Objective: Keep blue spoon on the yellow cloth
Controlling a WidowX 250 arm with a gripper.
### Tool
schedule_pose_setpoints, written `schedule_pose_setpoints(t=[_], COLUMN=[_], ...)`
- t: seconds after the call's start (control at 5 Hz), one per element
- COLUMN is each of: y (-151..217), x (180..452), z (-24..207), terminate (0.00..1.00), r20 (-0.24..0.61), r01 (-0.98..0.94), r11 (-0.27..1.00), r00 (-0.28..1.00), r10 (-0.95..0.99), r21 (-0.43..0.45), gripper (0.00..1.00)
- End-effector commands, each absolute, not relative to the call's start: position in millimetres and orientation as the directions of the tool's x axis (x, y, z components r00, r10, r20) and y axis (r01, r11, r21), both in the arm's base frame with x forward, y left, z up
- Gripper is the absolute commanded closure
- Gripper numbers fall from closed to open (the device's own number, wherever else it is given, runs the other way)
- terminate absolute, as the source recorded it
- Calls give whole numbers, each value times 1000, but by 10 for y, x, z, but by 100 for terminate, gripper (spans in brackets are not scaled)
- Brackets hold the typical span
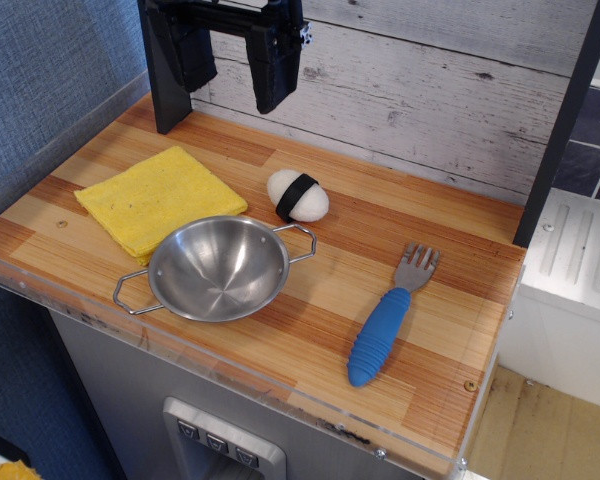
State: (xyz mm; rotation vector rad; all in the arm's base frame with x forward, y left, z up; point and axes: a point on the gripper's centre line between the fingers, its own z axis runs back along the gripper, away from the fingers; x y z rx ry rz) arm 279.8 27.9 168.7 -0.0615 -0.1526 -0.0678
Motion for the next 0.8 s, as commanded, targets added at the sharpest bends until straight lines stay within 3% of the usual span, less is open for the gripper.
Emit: schedule_pose_setpoints(t=[0.0, 0.6], y=[279, -332], x=[2798, 2691], z=[1687, 1480], terminate=[0, 0], r20=[154, 213], r01=[72, 189], r11=[996, 980], r00=[986, 961], r10=[-63, -173], r21=[-56, -54], gripper=[0, 0])
